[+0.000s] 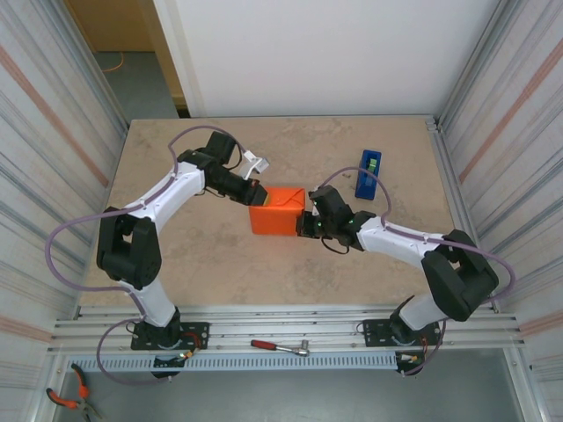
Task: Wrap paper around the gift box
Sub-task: Adjust the gift box at the center of the table.
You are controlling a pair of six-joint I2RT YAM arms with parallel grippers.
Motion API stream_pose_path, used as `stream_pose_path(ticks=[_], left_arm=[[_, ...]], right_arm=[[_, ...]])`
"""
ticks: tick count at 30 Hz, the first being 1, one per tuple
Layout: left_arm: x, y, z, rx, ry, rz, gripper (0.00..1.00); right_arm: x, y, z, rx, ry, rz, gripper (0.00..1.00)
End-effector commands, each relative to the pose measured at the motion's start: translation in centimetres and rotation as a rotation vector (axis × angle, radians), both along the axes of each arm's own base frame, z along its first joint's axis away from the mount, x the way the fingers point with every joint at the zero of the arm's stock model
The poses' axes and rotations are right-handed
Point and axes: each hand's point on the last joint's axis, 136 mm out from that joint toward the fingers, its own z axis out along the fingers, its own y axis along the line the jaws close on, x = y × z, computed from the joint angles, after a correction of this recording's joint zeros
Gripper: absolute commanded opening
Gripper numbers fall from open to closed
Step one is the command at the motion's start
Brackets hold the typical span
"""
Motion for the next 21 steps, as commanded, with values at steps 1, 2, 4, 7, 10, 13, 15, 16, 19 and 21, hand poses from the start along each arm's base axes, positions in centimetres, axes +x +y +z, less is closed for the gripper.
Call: stream_pose_path(ticks=[1, 2, 4, 7, 10, 13, 15, 16, 19, 21], left_arm=[[-0.9, 1.0, -2.8, 0.088, 0.06, 0.031, 0.0], [-0.8, 1.0, -2.8, 0.088, 0.06, 0.034, 0.0], [-0.7, 0.9, -2.8, 0.088, 0.056, 0.043, 0.0], [-0.4, 0.8, -3.0, 0.092, 0.048, 0.057, 0.0], [-0.2, 0.6, -3.3, 0.099, 0.041, 0.073, 0.0], [0.1, 0.6, -3.6, 0.105, 0.035, 0.092, 0.0], [0.3, 0.7, -3.8, 0.109, 0.031, 0.102, 0.0], [0.3, 0.7, -3.8, 0.111, 0.028, 0.105, 0.0], [0.4, 0.8, -3.8, 0.114, 0.023, 0.111, 0.0], [0.4, 0.7, -3.8, 0.113, 0.022, 0.112, 0.0]], right_arm=[[1.8, 0.3, 0.9, 0.01, -0.03, -0.001, 0.0], [2.2, 0.3, 1.0, 0.014, -0.033, -0.002, 0.0], [2.9, 0.3, 1.0, 0.018, -0.029, -0.007, 0.0], [4.0, 0.3, 0.9, 0.026, -0.019, -0.016, 0.0], [5.2, 0.5, 0.9, 0.042, -0.009, -0.019, 0.0], [5.7, 0.8, 1.2, 0.055, -0.004, -0.011, 0.0], [5.5, 0.8, 1.3, 0.057, -0.001, -0.004, 0.0], [5.2, 0.7, 1.4, 0.057, 0.003, -0.001, 0.0], [4.3, 0.0, 2.1, 0.068, -0.002, -0.001, 0.0], [3.8, -0.8, 3.0, 0.076, -0.011, -0.007, 0.0]])
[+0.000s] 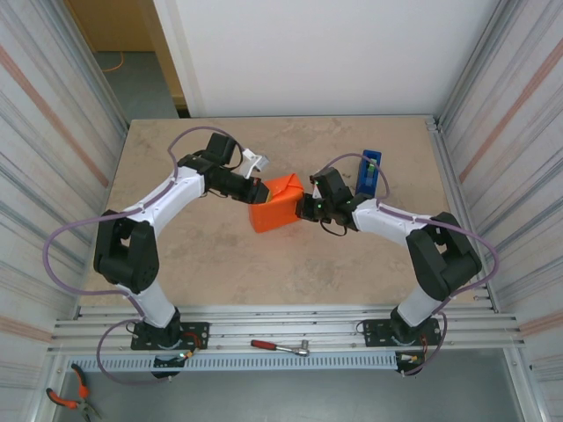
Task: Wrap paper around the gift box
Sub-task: Adjust the gift box at the center of the table.
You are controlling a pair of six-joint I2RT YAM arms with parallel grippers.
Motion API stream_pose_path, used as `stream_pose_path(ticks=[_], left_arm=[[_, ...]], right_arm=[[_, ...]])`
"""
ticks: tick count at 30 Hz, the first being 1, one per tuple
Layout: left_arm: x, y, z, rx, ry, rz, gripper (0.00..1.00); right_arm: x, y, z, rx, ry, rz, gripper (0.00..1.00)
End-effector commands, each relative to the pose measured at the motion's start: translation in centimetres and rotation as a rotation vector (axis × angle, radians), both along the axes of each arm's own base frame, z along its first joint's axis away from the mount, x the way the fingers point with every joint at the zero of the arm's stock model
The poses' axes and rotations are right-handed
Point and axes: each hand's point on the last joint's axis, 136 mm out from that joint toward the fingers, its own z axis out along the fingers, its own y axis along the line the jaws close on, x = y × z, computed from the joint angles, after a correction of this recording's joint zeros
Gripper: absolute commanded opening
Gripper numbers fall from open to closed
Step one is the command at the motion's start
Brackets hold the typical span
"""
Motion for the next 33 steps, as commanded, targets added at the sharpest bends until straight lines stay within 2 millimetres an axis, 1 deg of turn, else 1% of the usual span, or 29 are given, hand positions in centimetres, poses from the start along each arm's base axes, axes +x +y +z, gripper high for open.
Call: stream_pose_path(ticks=[1, 4, 7, 10, 14, 16, 19, 23, 27, 30, 33], left_arm=[[-0.5, 1.2, -3.8, 0.121, 0.057, 0.042, 0.0], [-0.5, 1.2, -3.6, 0.117, 0.055, 0.041, 0.0], [-0.5, 1.2, -3.6, 0.115, 0.054, 0.04, 0.0], [-0.5, 1.2, -3.8, 0.118, 0.057, 0.043, 0.0], [-0.6, 1.3, -3.9, 0.12, 0.058, 0.041, 0.0], [-0.6, 1.3, -4.1, 0.121, 0.063, 0.042, 0.0], [-0.6, 1.3, -4.1, 0.123, 0.062, 0.04, 0.0], [-0.5, 1.3, -4.2, 0.123, 0.06, 0.041, 0.0], [-0.5, 1.3, -4.2, 0.123, 0.062, 0.041, 0.0], [-0.5, 1.3, -4.3, 0.123, 0.063, 0.043, 0.0], [-0.4, 1.3, -4.2, 0.121, 0.063, 0.045, 0.0]], right_arm=[[-0.9, -1.1, 2.9, 0.032, -0.041, 0.009, 0.0], [-1.1, -2.3, 5.4, 0.048, -0.073, -0.005, 0.0], [-0.4, -2.8, 8.4, 0.067, -0.119, -0.012, 0.0], [1.3, -2.0, 10.8, 0.103, -0.143, 0.008, 0.0], [3.9, 0.6, 13.1, 0.155, -0.148, 0.067, 0.0], [5.1, 2.0, 13.4, 0.184, -0.122, 0.103, 0.0], [6.4, 4.1, 13.2, 0.212, -0.09, 0.146, 0.0], [7.2, 6.0, 12.3, 0.23, -0.046, 0.187, 0.0], [6.7, 7.0, 11.2, 0.232, 0.004, 0.233, 0.0], [5.8, 7.2, 10.3, 0.21, 0.026, 0.256, 0.0], [5.0, 7.1, 9.8, 0.202, 0.041, 0.271, 0.0]])
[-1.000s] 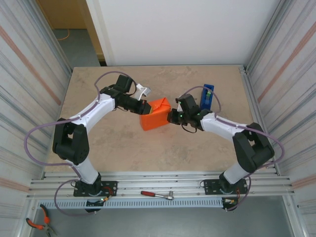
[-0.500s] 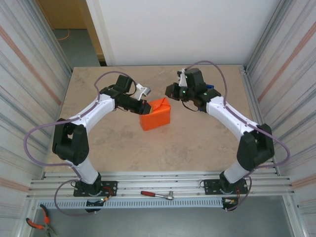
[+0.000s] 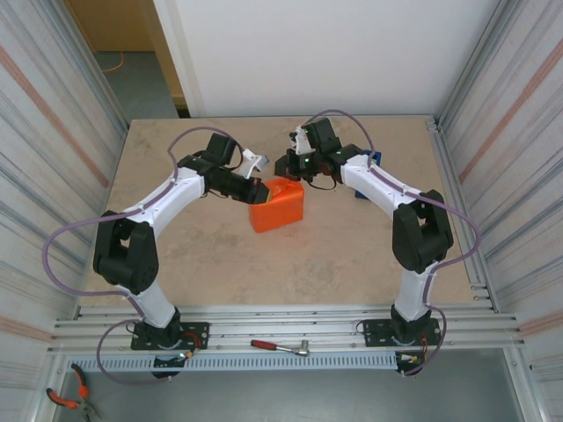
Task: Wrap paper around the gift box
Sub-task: Adjust the gift box at the center of the table.
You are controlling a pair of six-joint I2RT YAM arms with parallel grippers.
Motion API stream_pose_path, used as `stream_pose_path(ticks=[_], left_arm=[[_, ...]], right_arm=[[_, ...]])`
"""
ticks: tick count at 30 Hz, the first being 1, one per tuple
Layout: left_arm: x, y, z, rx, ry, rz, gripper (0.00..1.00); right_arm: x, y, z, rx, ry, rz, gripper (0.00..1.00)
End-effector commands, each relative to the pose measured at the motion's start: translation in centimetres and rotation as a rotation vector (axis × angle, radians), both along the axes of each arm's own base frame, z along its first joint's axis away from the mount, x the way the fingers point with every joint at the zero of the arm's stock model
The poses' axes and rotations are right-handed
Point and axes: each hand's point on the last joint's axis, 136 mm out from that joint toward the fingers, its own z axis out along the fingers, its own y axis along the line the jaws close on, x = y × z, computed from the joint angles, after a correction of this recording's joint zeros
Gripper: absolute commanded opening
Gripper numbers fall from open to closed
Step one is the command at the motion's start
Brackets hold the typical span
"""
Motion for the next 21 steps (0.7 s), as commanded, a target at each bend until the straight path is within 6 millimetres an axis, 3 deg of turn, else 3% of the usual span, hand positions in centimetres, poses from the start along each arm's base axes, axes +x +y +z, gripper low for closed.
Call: stream_pose_path(ticks=[1, 9, 21], left_arm=[[-0.5, 1.3, -4.3, 0.12, 0.068, 0.036, 0.0], [-0.5, 1.3, -4.3, 0.121, 0.07, 0.038, 0.0], [-0.4, 1.2, -4.3, 0.117, 0.074, 0.041, 0.0]], right_arm=[[-1.5, 0.4, 0.2, -0.001, 0.005, 0.065, 0.0], [-2.8, -0.3, -0.9, -0.022, 0.033, 0.075, 0.0], [-4.4, -1.3, -0.9, -0.033, 0.005, 0.063, 0.0]])
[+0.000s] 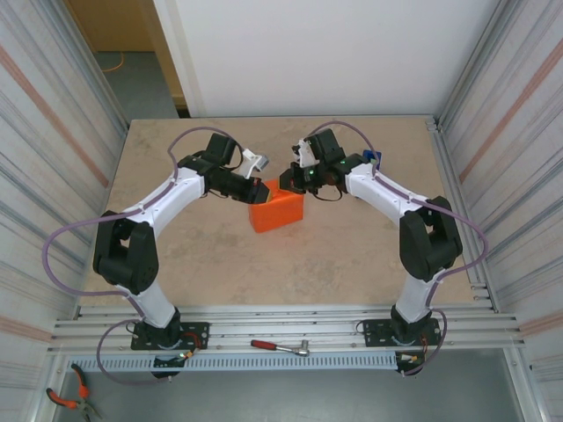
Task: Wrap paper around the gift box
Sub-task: Adjust the gift box at the center of the table.
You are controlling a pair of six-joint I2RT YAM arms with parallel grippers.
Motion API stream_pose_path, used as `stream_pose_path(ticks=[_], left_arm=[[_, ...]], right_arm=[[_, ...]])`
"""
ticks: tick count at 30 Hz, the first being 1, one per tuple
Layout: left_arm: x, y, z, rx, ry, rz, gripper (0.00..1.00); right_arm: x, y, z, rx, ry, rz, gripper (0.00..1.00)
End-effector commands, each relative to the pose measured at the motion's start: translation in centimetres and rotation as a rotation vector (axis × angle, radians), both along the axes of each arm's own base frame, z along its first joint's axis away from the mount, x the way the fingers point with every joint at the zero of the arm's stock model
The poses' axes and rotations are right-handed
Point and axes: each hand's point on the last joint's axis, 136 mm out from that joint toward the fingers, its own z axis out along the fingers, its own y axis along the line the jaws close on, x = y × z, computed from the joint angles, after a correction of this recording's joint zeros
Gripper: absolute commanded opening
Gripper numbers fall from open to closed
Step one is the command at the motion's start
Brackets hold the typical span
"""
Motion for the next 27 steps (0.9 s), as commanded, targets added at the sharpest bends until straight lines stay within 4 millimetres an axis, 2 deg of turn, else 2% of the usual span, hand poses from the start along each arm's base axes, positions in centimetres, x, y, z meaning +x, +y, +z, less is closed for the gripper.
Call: stream_pose_path(ticks=[1, 5, 8, 9, 11, 12, 14, 18, 20, 26, 27], left_arm=[[-0.4, 1.2, -4.2, 0.116, 0.074, 0.038, 0.0], [0.0, 1.0, -3.0, 0.07, 0.078, 0.04, 0.0], [0.5, 0.7, 0.0, -0.013, 0.054, 0.038, 0.0], [0.7, 0.7, 1.2, -0.042, 0.045, 0.042, 0.04], [1.0, 0.8, 3.4, -0.088, 0.017, 0.047, 0.19], [1.3, 0.9, 4.2, -0.098, 0.001, 0.057, 0.28], [1.5, 1.2, 5.4, -0.101, -0.037, 0.062, 0.39], [2.5, 2.7, 5.9, -0.008, -0.148, 0.117, 0.73], [3.0, 3.6, 6.0, 0.039, -0.216, 0.144, 0.98], [4.9, 6.0, 6.1, 0.144, -0.381, 0.25, 0.99], [5.0, 5.8, 6.3, 0.131, -0.421, 0.237, 0.99]], right_arm=[[-0.9, -0.1, 0.8, -0.002, -0.042, 0.025, 0.0], [-1.3, -0.6, -1.1, -0.038, -0.021, 0.027, 0.0], [-1.5, -1.0, -2.2, -0.075, -0.018, 0.026, 0.0], [-1.6, -1.2, -2.4, -0.086, -0.018, 0.027, 0.0], [-1.6, -1.5, -2.8, -0.098, -0.018, 0.022, 0.0], [-1.7, -1.5, -3.0, -0.102, -0.017, 0.023, 0.0], [-1.8, -1.6, -3.3, -0.115, -0.018, 0.021, 0.0], [-2.0, -1.7, -3.9, -0.131, -0.016, 0.021, 0.0], [-2.2, -1.8, -4.1, -0.136, -0.011, 0.021, 0.0], [-2.2, -1.9, -4.5, -0.144, -0.007, 0.018, 0.0], [-2.2, -1.9, -4.5, -0.145, -0.008, 0.019, 0.0]])
